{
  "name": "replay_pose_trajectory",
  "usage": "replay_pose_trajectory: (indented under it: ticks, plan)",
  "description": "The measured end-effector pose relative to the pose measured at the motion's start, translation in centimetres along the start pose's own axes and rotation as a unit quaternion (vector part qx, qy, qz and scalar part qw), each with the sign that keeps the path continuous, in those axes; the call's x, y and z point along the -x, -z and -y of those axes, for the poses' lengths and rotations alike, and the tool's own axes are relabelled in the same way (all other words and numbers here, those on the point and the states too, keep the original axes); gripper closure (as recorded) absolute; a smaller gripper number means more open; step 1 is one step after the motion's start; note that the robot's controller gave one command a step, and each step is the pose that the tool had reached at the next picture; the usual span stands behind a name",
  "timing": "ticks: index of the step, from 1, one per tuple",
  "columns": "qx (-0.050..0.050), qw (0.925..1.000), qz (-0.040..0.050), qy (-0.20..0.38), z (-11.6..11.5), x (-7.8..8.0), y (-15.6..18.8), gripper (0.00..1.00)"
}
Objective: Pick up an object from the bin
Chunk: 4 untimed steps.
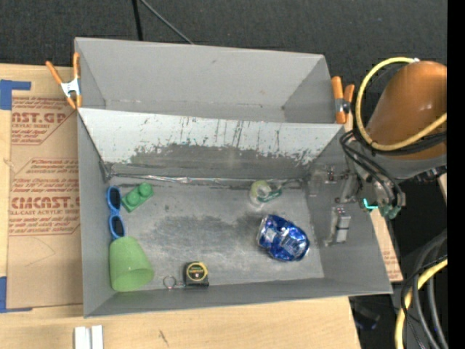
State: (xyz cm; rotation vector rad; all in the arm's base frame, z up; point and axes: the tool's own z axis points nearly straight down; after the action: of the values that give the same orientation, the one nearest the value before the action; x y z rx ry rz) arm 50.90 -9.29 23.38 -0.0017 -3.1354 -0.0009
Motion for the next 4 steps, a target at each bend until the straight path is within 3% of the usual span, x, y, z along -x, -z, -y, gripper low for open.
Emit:
replay_pose_trajectory:
  ticks: [1, 2, 3, 4]
  plan:
    - [0.001, 0.9996, 0.0011, -0.028, -4.7, -0.6, -14.7, 0.0]
    - [-0.001, 0.9982, 0.0036, 0.06, -1.5, 6.3, -16.3, 0.0]
    - [-0.001, 0.9981, 0.0082, 0.06, -1.6, 6.6, -15.9, 1.0]
    - [-0.002, 0.9981, 0.0088, 0.06, -1.5, 6.6, -15.8, 1.0]
